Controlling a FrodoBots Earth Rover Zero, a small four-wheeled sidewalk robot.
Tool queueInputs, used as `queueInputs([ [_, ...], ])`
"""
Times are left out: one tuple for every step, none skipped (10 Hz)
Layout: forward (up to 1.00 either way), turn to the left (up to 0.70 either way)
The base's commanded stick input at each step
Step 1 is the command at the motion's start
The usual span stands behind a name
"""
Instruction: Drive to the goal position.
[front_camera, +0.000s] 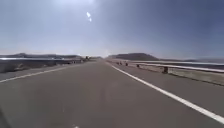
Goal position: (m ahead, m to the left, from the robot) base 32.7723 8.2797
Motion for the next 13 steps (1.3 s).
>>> queueInputs([
  [1.00,0.00],
  [1.00,0.00],
  [1.00,0.00],
  [1.00,0.00],
  [1.00,0.00],
  [1.00,0.00],
  [1.00,0.00],
  [1.00,0.00],
  [1.00,0.00],
  [1.00,0.00],
  [1.00,0.00],
  [1.00,0.00],
  [1.00,0.00],
])
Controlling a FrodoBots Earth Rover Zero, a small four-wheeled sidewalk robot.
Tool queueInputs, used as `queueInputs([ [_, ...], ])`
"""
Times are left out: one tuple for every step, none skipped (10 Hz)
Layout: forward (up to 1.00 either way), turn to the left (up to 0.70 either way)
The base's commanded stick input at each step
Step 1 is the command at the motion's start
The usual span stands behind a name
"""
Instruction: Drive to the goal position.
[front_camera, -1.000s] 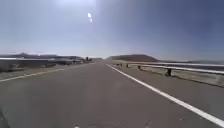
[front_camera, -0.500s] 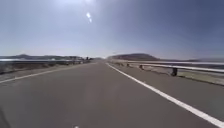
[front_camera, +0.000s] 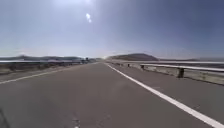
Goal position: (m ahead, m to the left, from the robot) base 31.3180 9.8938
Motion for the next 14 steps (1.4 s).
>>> queueInputs([
  [1.00,0.00],
  [1.00,0.00],
  [1.00,0.00],
  [1.00,0.00],
  [1.00,0.00],
  [1.00,0.00],
  [1.00,0.00],
  [1.00,0.00],
  [1.00,0.00],
  [1.00,0.00],
  [1.00,0.00],
  [1.00,0.00],
  [1.00,0.00],
  [1.00,0.00],
])
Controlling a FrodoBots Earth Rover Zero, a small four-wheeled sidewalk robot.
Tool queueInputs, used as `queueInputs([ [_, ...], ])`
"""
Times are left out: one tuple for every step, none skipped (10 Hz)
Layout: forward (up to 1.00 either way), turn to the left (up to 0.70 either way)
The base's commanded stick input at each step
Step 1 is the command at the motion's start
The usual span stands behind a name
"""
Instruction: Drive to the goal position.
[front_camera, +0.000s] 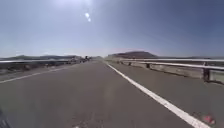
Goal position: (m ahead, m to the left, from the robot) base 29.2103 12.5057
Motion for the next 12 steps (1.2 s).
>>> queueInputs([
  [1.00,0.00],
  [1.00,0.00],
  [1.00,0.00],
  [1.00,0.00],
  [1.00,0.00],
  [1.00,0.00],
  [1.00,0.00],
  [1.00,0.00],
  [1.00,0.00],
  [1.00,0.00],
  [1.00,0.00],
  [1.00,0.00],
])
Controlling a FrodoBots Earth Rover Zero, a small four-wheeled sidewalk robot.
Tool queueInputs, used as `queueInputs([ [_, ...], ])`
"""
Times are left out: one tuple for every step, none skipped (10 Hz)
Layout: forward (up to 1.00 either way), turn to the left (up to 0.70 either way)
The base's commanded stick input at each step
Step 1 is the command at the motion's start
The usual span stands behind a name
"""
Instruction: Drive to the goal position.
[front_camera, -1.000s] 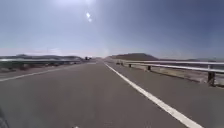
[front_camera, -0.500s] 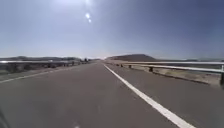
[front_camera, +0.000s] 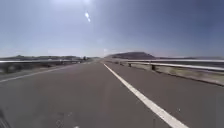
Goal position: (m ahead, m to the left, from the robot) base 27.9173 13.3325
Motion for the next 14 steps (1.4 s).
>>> queueInputs([
  [1.00,0.00],
  [1.00,0.00],
  [1.00,0.00],
  [1.00,0.00],
  [1.00,0.07],
  [1.00,0.19],
  [1.00,0.22],
  [1.00,0.09],
  [1.00,0.00],
  [1.00,0.00],
  [1.00,0.00],
  [1.00,0.00],
  [1.00,0.00],
  [1.00,0.00],
])
